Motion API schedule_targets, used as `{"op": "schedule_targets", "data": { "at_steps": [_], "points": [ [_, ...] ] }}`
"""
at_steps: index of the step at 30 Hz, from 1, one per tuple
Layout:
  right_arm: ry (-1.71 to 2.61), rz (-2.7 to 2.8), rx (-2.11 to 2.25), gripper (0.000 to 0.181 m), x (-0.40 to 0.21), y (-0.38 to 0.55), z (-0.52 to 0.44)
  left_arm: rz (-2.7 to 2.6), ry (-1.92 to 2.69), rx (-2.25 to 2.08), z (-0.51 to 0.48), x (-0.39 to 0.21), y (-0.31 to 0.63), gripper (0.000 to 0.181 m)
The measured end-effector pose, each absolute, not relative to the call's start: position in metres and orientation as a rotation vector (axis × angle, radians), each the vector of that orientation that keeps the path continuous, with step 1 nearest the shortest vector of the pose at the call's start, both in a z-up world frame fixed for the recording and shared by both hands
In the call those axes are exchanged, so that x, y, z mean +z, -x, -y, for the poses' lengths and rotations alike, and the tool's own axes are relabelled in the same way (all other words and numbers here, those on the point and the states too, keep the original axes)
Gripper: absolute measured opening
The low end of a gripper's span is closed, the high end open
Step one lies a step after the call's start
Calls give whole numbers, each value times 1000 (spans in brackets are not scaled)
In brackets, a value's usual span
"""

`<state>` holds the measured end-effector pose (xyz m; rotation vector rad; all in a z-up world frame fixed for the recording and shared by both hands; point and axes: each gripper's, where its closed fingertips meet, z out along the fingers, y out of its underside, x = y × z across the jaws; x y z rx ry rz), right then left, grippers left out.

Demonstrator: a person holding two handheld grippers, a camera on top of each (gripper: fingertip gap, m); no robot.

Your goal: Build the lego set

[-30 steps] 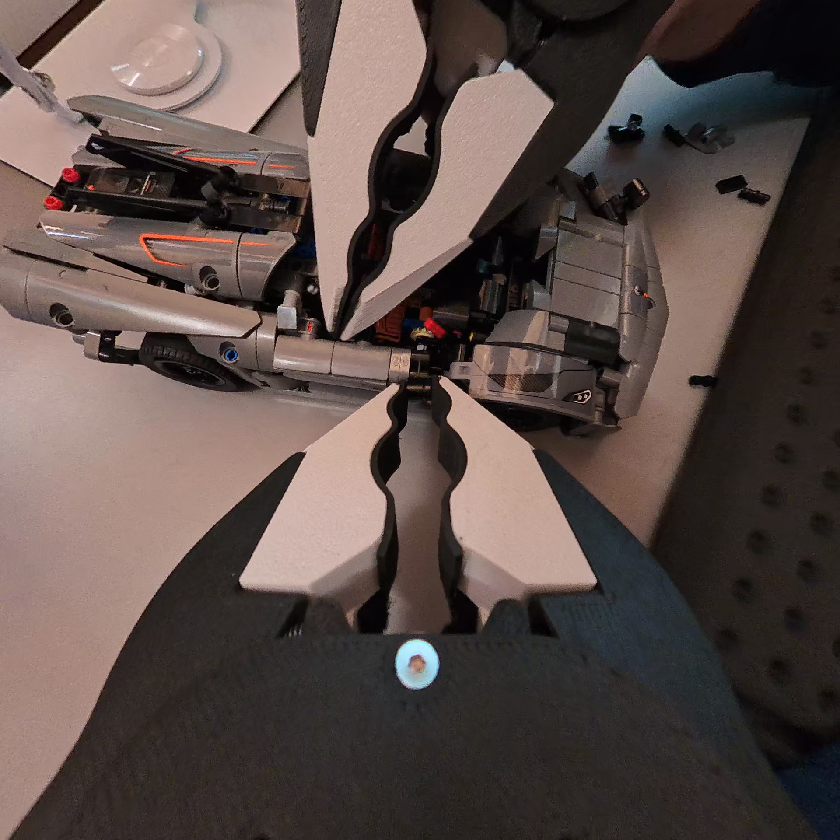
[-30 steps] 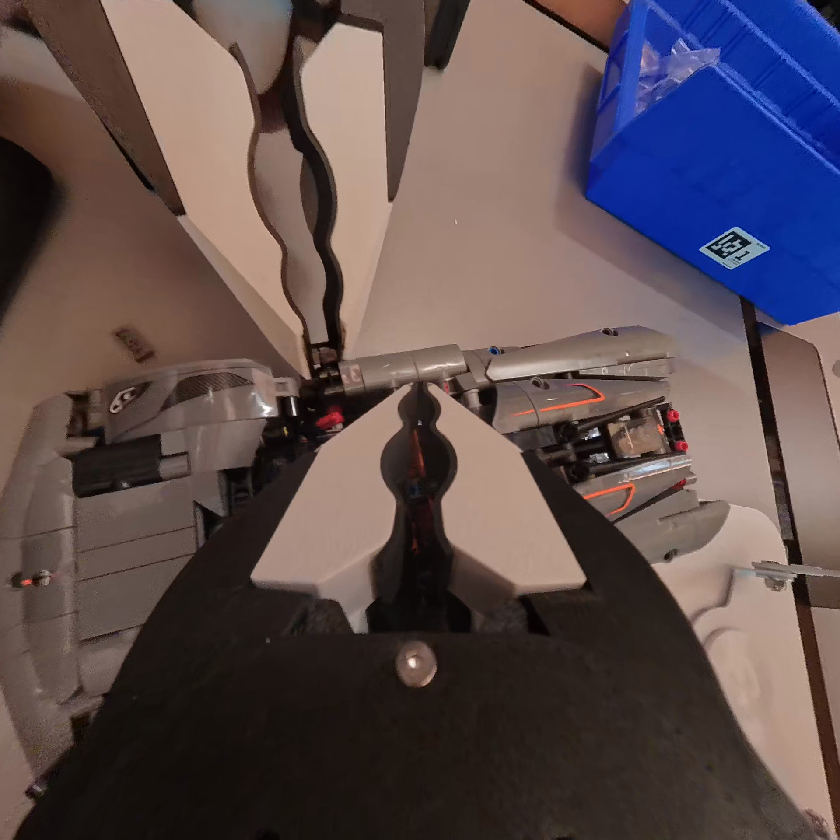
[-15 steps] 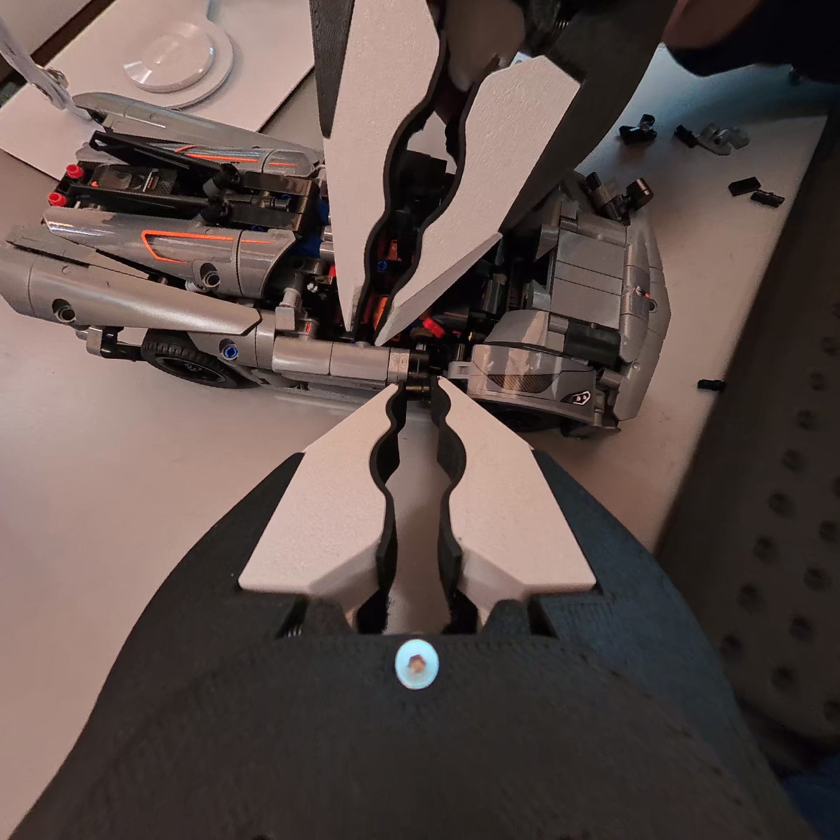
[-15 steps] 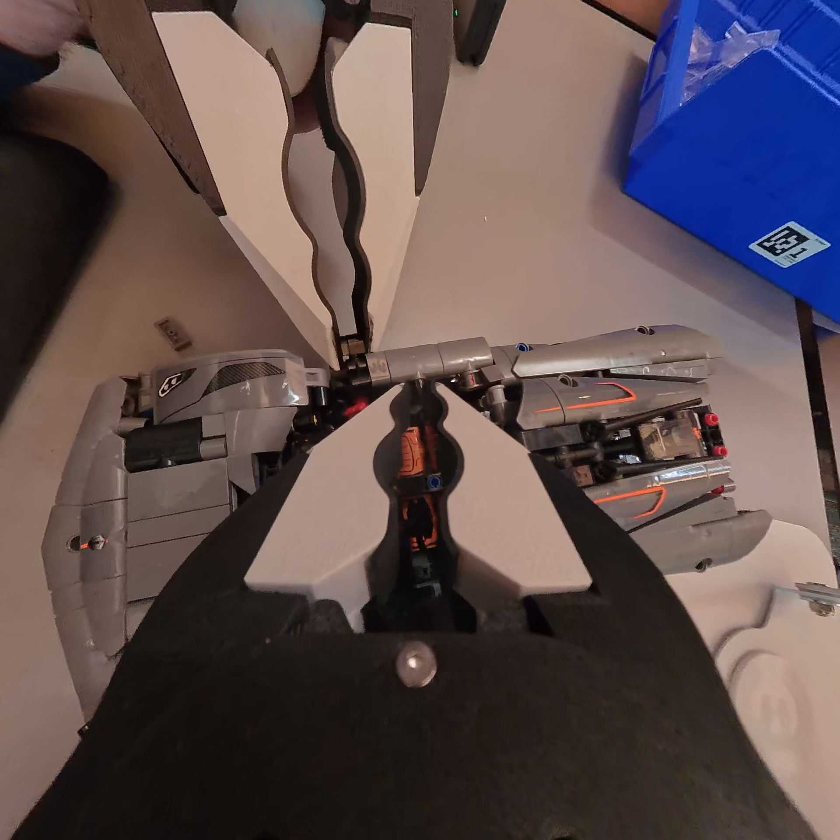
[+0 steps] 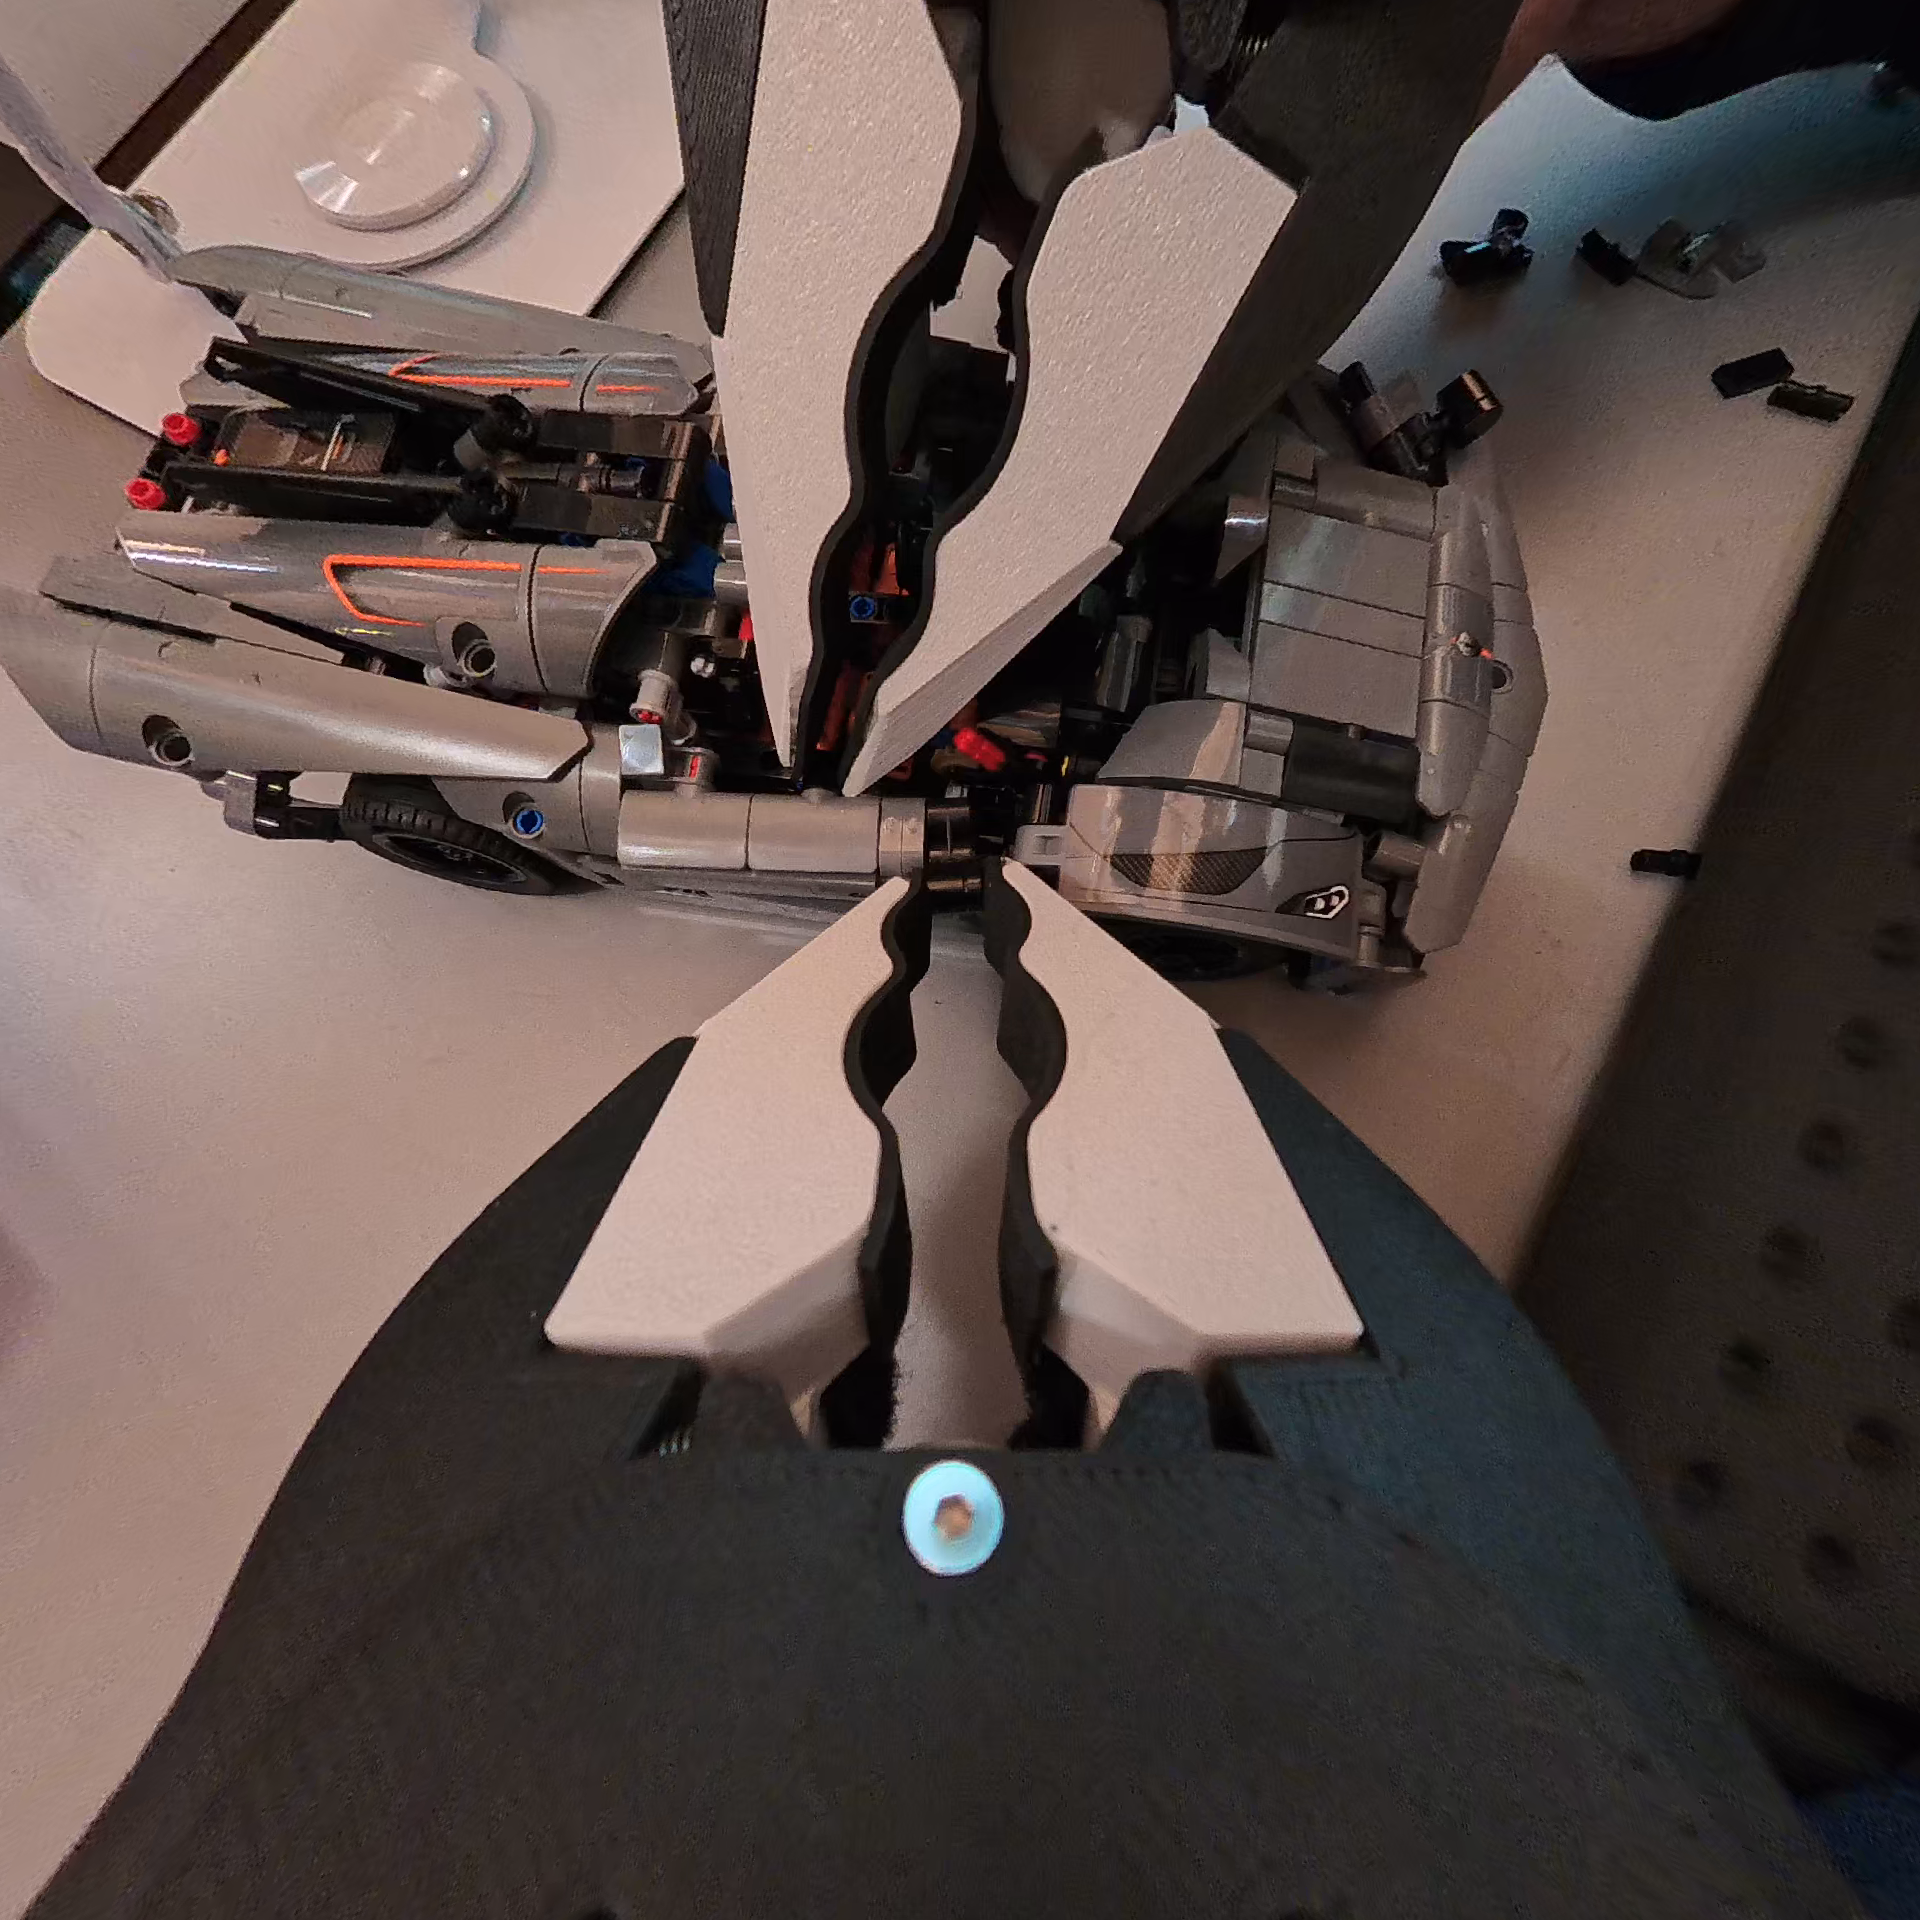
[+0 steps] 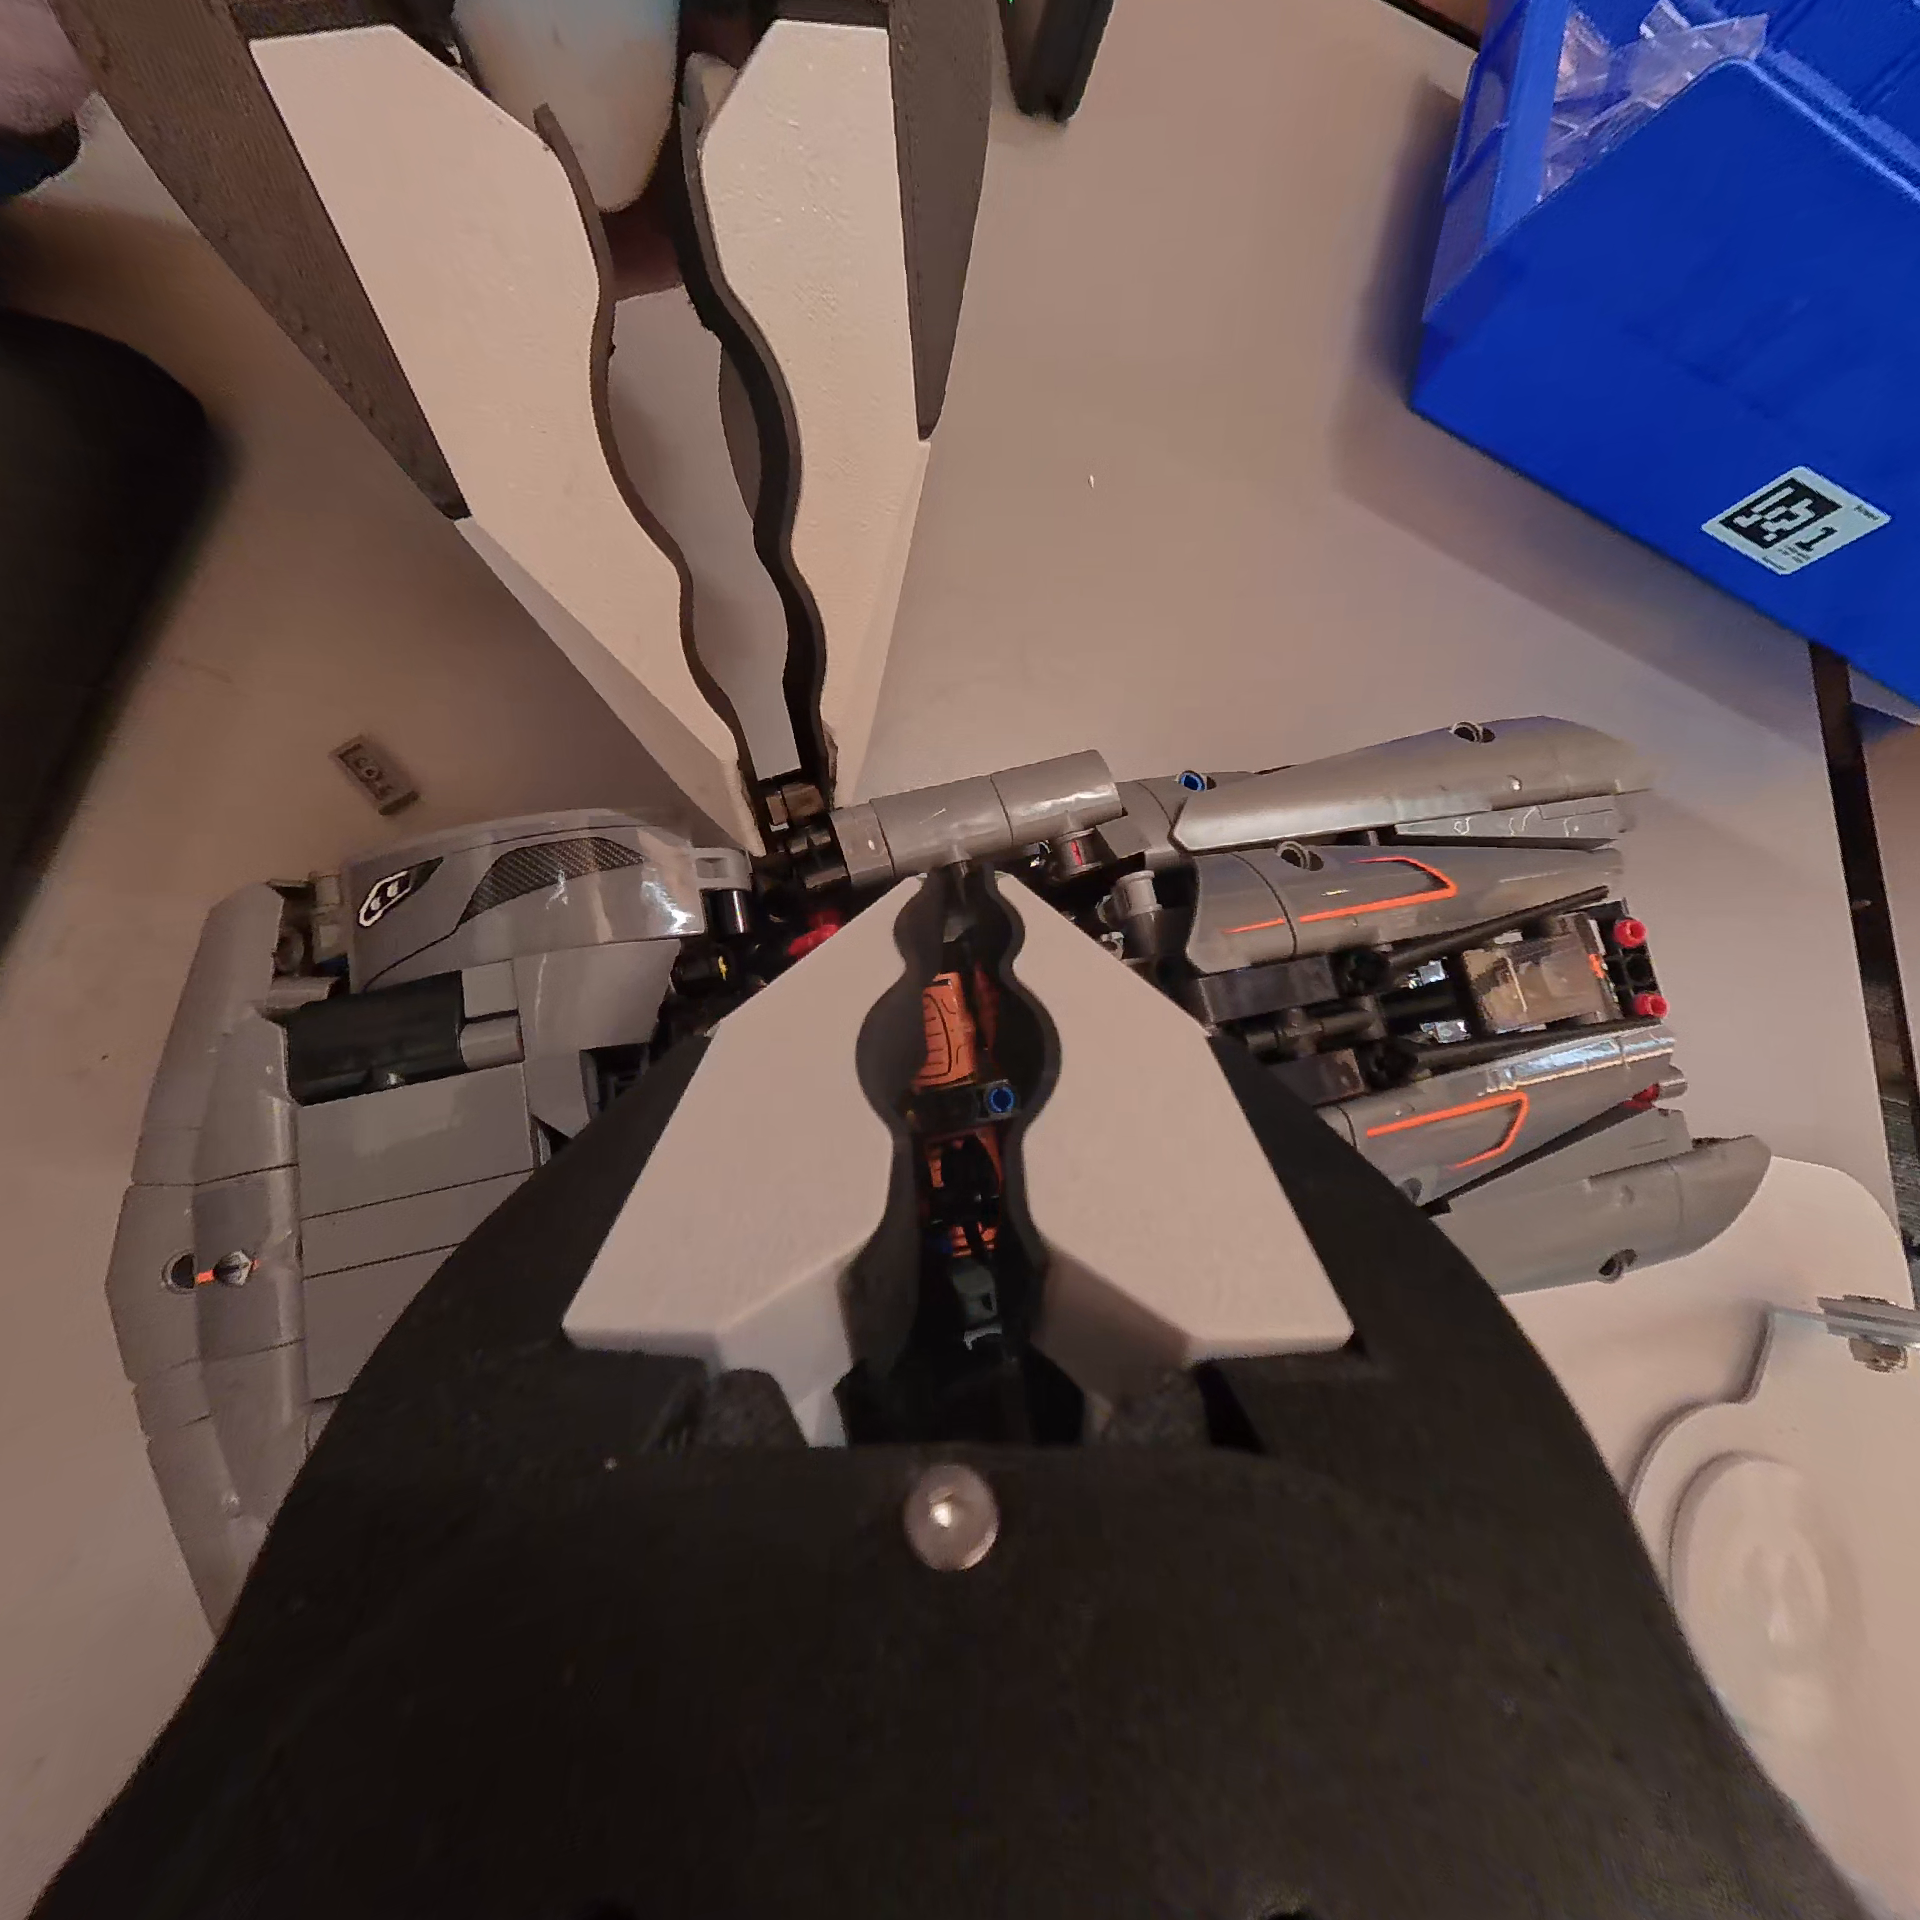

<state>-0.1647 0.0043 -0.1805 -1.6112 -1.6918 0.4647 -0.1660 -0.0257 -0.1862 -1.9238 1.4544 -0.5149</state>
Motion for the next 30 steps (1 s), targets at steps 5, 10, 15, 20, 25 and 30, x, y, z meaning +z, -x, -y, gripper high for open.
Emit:
{"op": "schedule_targets", "data": {
  "at_steps": [5, 10, 15, 20, 25, 30],
  "points": [
    [1609, 1692, 450, 5, -180, 165, -4, -1461, 1924, -516, 27, -186, 166, 8],
    [1603, 1690, 449, 5, -180, 165, -4, -1452, 1918, -557, 27, -186, 166, 8],
    [1596, 1686, 449, 5, -180, 165, -3, -1454, 1888, -648, 28, -186, 167, 8],
    [1593, 1685, 462, 4, -180, 166, -3, -1471, 1851, -745, 29, -185, 167, 7],
    [1594, 1682, 468, 5, -180, 165, -4, -1495, 1824, -800, 30, -185, 166, 8],
    [1591, 1681, 469, 5, -180, 165, -4, -1506, 1816, -816, 31, -185, 166, 8]
  ]
}}
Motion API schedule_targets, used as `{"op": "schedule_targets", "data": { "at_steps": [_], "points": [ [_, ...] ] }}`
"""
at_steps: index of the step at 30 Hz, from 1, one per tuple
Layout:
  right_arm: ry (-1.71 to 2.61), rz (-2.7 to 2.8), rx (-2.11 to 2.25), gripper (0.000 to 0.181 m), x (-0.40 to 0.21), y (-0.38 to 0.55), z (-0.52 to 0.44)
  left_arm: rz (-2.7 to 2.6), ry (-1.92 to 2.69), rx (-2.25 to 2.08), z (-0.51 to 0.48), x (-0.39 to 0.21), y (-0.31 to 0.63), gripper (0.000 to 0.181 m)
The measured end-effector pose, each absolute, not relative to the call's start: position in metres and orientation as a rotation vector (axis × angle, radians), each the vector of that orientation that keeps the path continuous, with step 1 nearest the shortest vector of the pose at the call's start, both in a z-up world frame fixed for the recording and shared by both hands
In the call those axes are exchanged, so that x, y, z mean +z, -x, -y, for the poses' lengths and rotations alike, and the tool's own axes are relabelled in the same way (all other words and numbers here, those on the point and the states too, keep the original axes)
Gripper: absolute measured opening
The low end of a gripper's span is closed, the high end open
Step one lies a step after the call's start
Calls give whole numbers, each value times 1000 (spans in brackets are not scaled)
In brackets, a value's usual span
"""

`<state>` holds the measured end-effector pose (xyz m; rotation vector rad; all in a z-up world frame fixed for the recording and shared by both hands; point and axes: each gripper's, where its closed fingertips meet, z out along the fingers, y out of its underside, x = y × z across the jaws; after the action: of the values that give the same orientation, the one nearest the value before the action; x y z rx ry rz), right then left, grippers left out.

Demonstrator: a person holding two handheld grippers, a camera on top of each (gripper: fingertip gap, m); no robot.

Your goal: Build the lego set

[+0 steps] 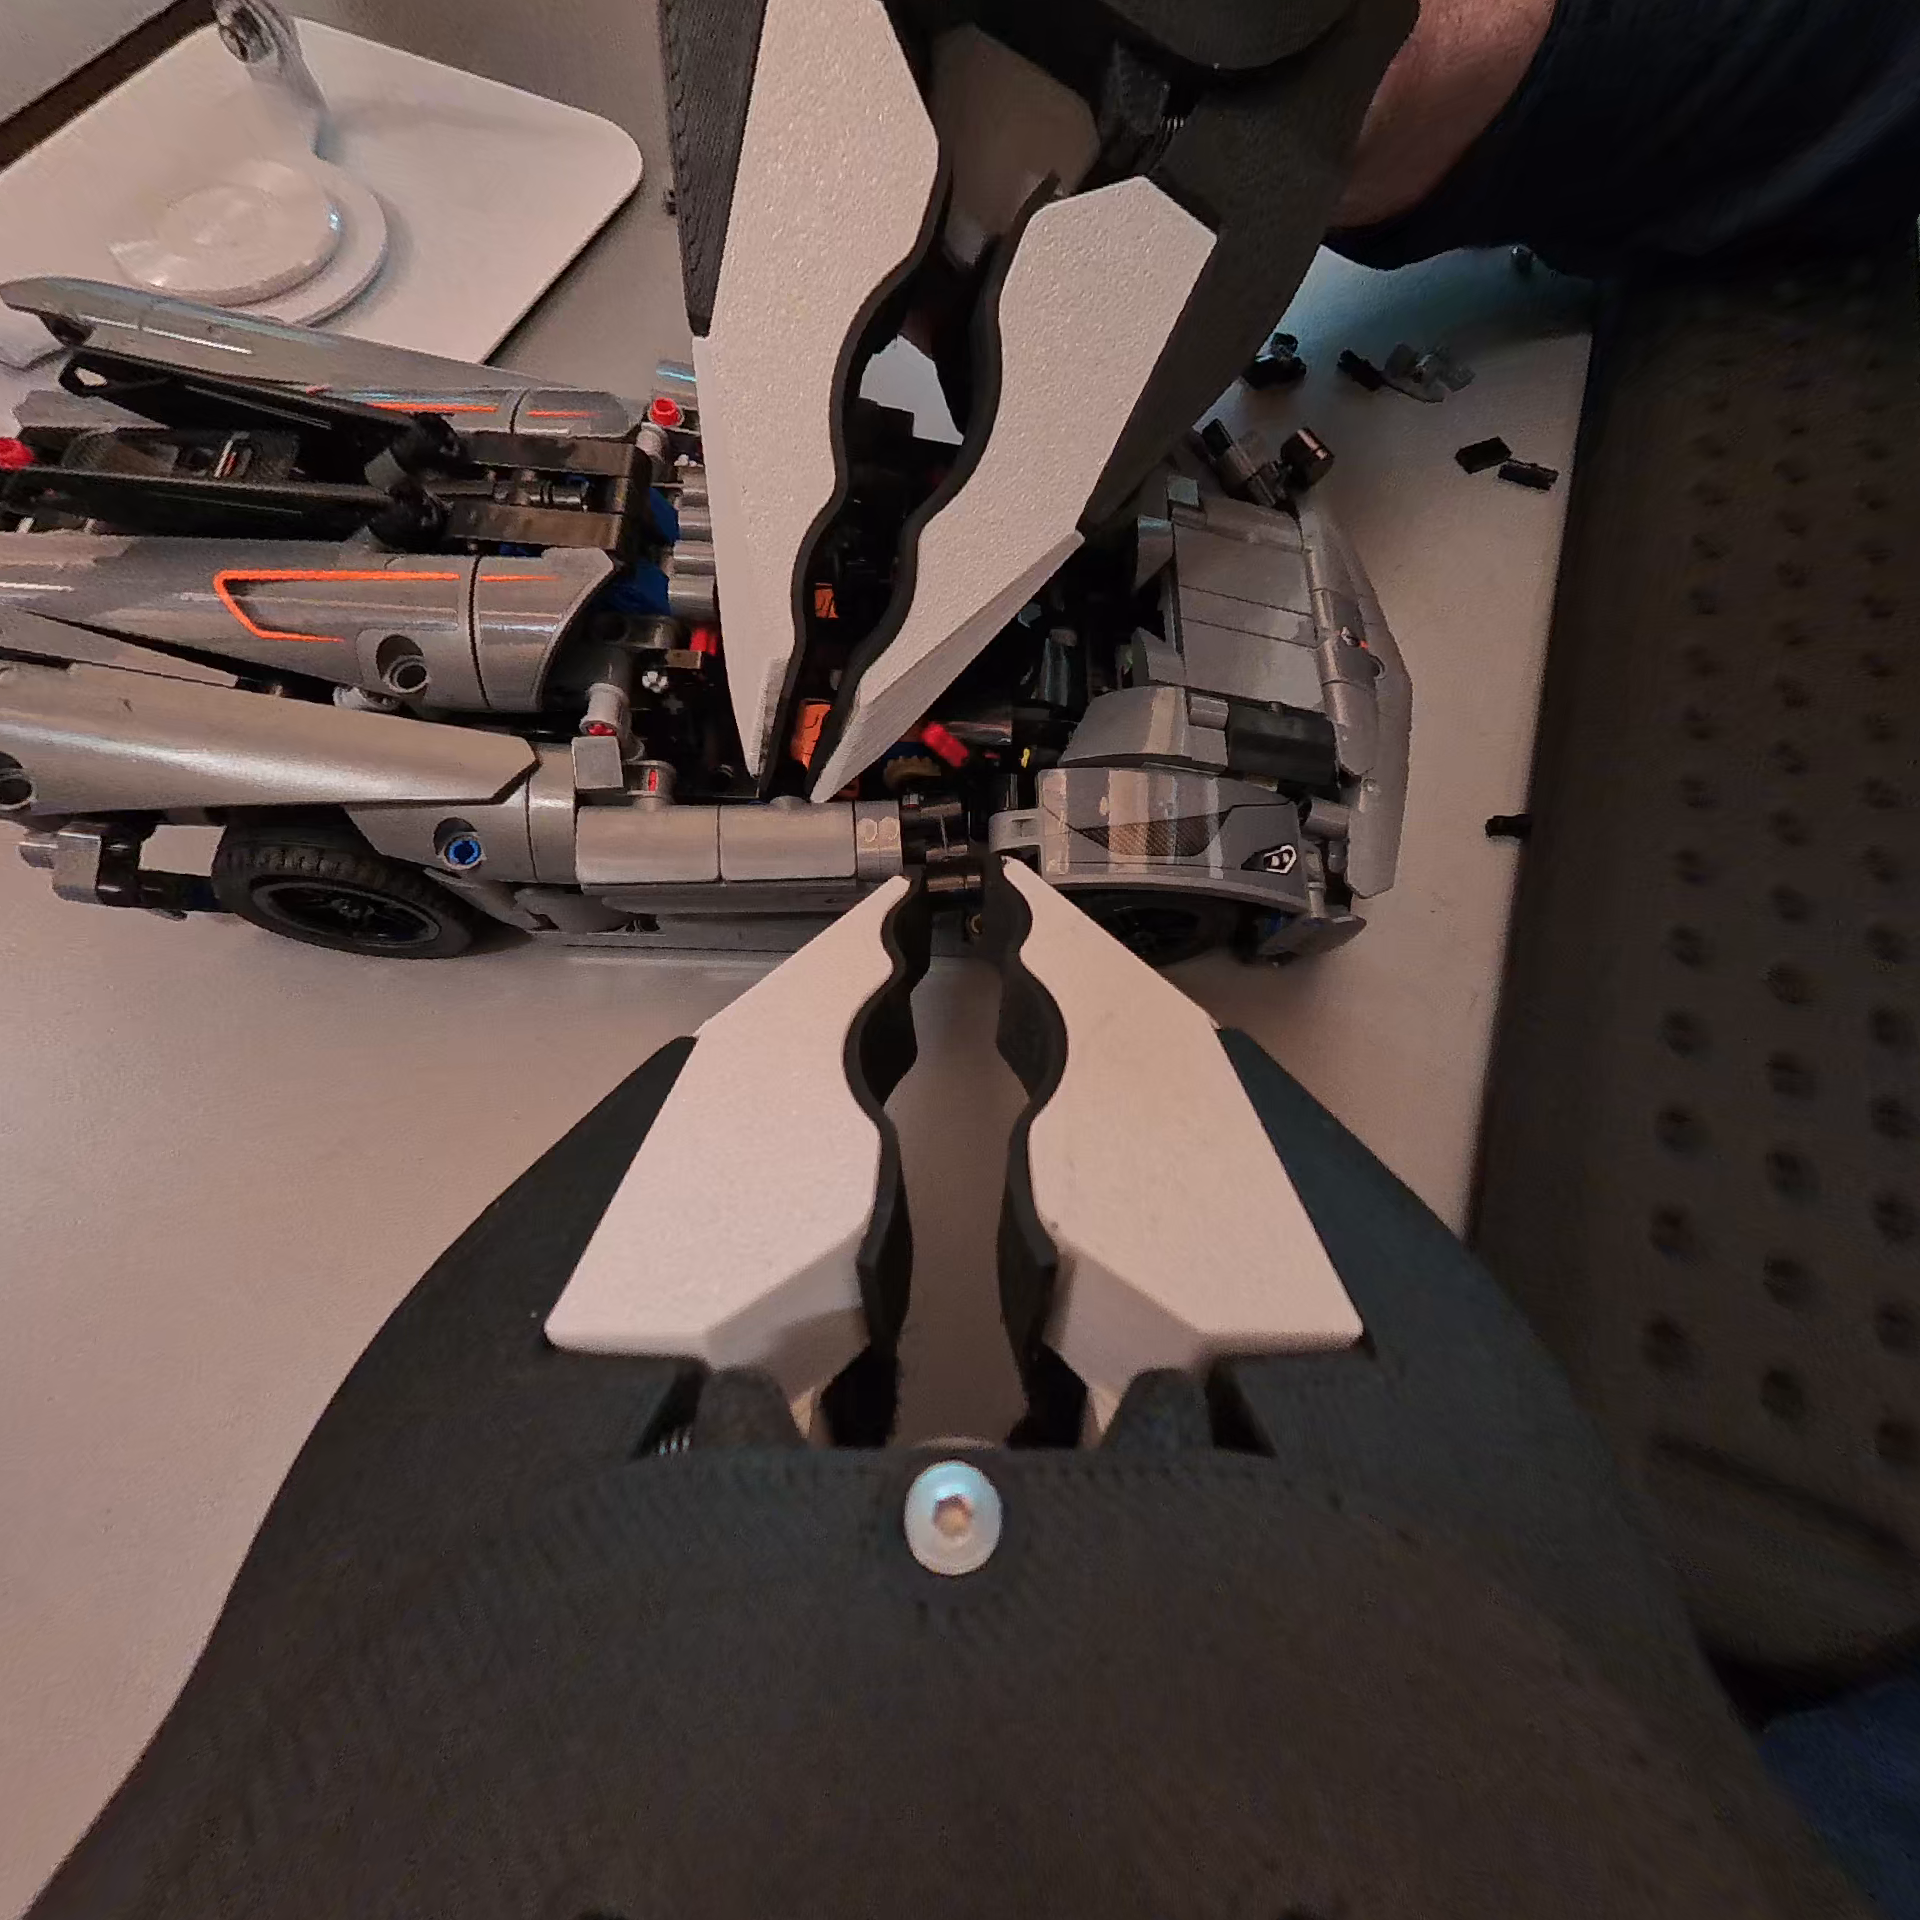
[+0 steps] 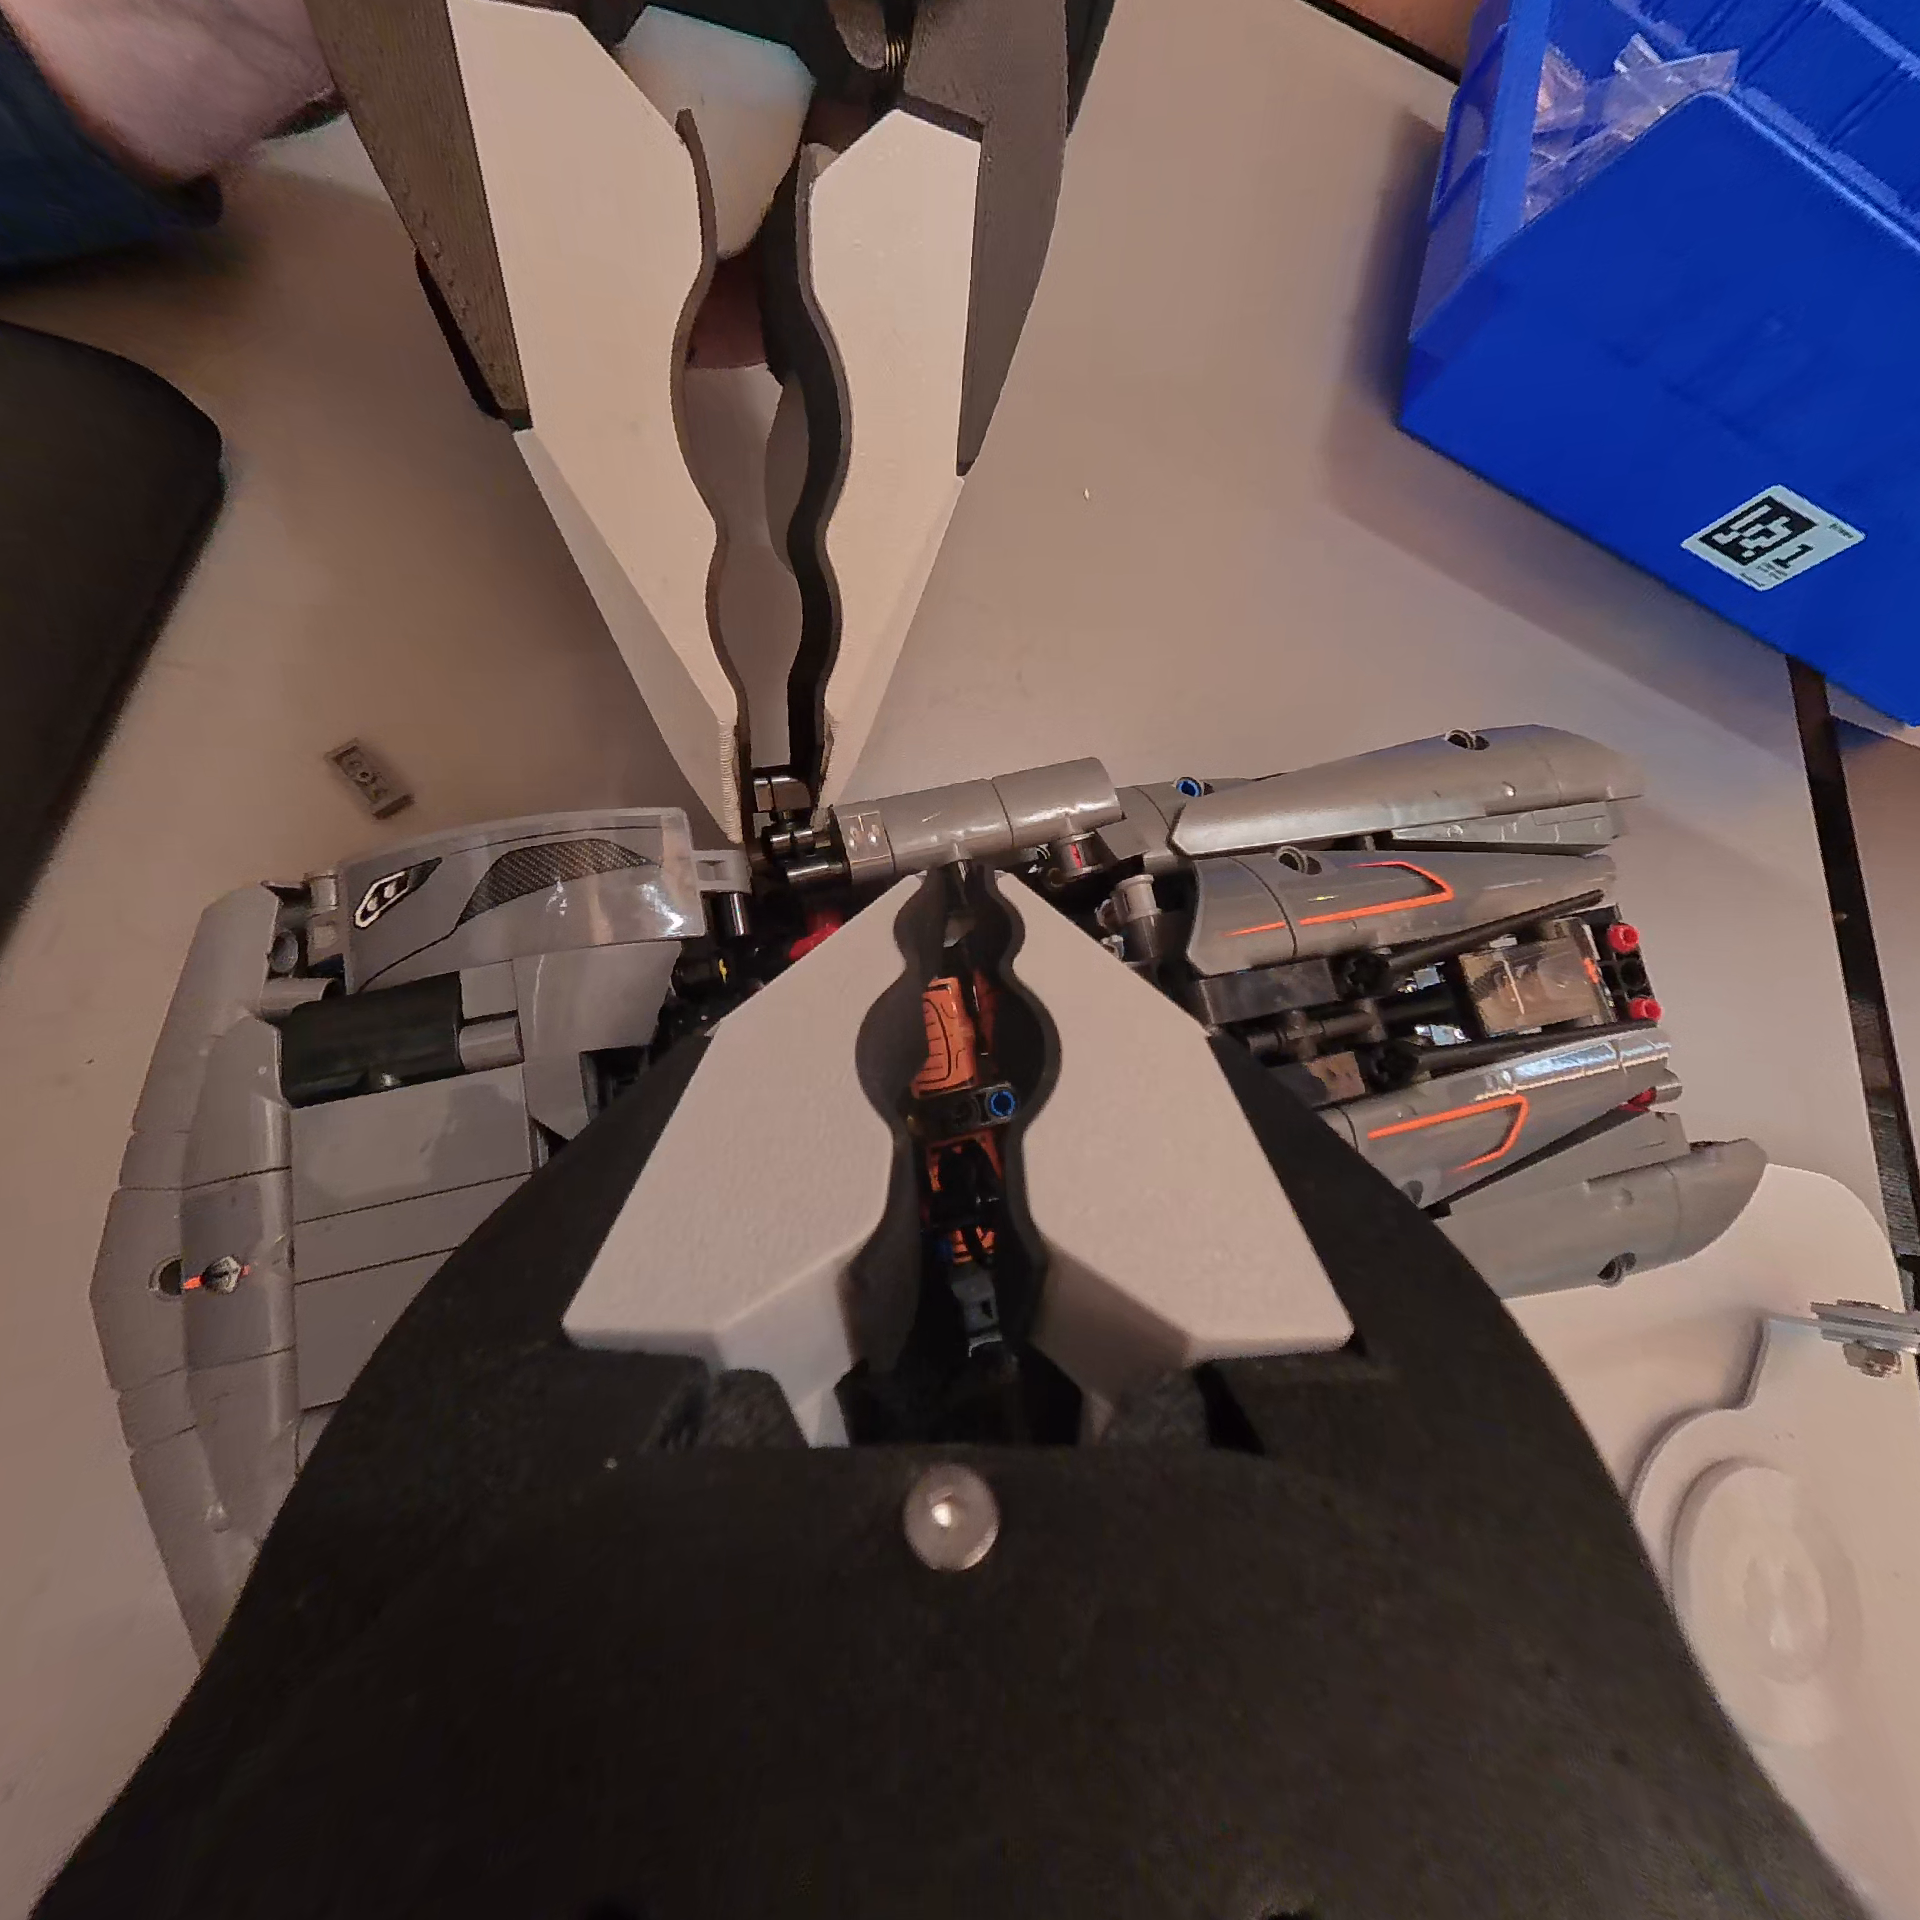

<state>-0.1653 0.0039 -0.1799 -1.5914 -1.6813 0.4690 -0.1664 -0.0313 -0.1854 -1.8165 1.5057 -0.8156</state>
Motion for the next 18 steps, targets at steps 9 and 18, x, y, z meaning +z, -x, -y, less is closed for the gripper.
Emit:
{"op": "schedule_targets", "data": {
  "at_steps": [9, 18],
  "points": [
    [1591, 1674, 473, 5, -179, 165, -4, -1489, 1817, -802, 30, -185, 167, 8],
    [1590, 1665, 497, 5, -178, 165, -4, -1478, 1808, -781, 29, -185, 167, 8]
  ]
}}
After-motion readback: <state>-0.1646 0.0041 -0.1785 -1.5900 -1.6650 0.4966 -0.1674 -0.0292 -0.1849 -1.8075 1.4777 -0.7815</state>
